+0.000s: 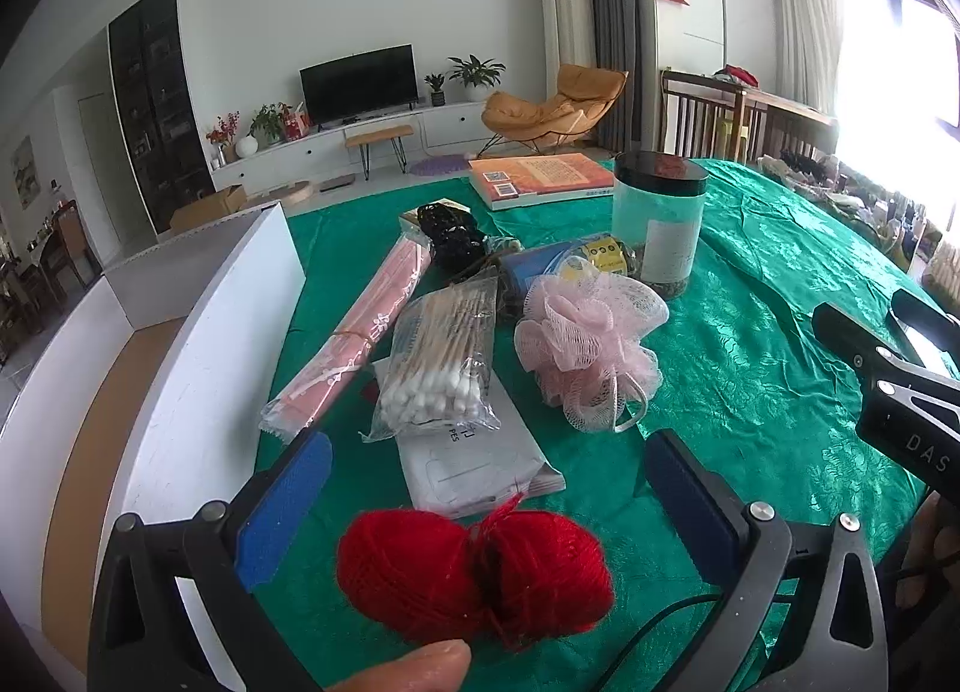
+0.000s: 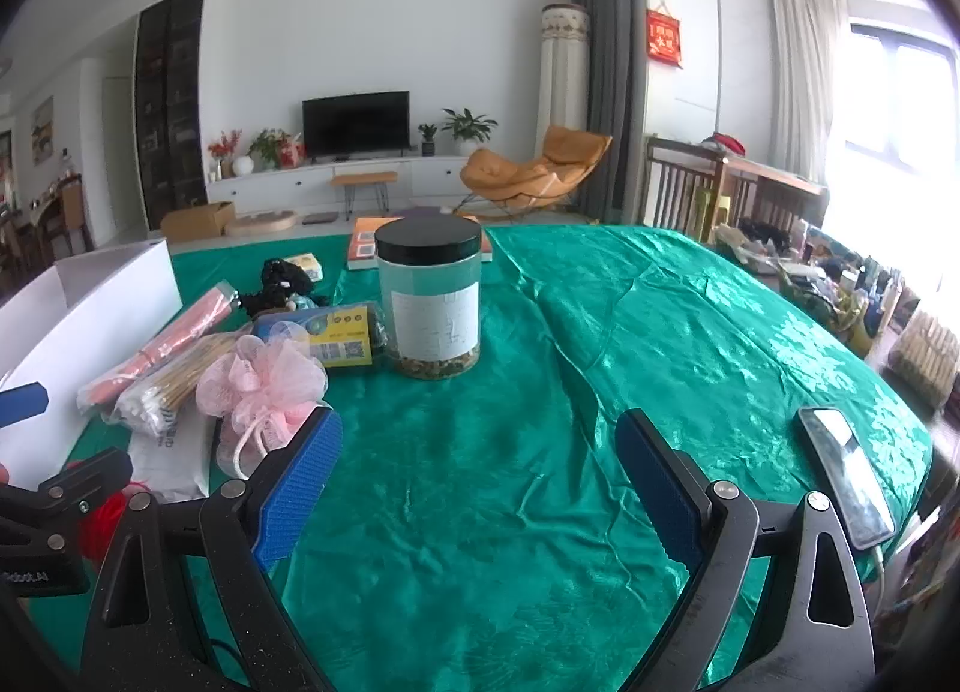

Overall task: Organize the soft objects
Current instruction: 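Move the left gripper toward the red yarn bundle on the table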

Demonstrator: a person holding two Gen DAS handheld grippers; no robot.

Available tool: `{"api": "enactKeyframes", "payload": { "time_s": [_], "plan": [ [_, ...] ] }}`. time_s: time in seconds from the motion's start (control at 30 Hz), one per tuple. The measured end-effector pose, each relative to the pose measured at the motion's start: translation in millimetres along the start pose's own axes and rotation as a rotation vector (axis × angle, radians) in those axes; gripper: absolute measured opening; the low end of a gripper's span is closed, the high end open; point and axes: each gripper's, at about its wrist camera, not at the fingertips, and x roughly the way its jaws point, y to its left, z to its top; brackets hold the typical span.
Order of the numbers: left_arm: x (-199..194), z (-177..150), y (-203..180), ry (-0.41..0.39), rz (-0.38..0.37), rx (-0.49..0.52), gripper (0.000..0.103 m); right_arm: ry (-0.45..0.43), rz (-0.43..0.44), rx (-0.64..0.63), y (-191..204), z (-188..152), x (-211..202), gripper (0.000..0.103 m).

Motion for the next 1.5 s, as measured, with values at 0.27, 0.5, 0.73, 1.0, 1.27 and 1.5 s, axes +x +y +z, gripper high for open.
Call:
{"api": "enactKeyframes", "payload": {
  "time_s": [0.27, 0.5, 0.73, 1.0, 1.27, 1.5],
  "plan": [
    [3.0, -1.2, 1.2, 0.013, 0.024, 0.008, 0.103, 0.002, 0.002, 0.000, 1.0, -0.3, 0.8, 0.094],
    [6.4, -2.8, -0.1, 0.024, 0.042, 0.021, 0.103, 0.002, 0.002, -0.002, 0.8, -0.5, 0.9, 0.094],
    [9.8, -4.7, -0.8, 0.037, 0.059, 0.029, 0.103, 0.004, 0.003, -0.002, 1.5, -0.8, 2.0, 0.094],
    [12.6, -5.4, -2.4, 0.049, 0.068, 0.036, 0.103, 0.005, 0.003, -0.002, 1.6, -0.7, 2.1, 0.094],
    [13.4, -6.1, -1.5, 0.054, 0.072, 0.037, 0.103, 0.005, 0.003, -0.001, 1.4, -0.7, 2.0, 0.094],
    [16.0, -7.1, -1.9, 0.061, 0.075, 0.039, 0.103, 0.005, 0.003, -0.001, 1.4, -0.8, 2.2, 0.094]
  ]
}}
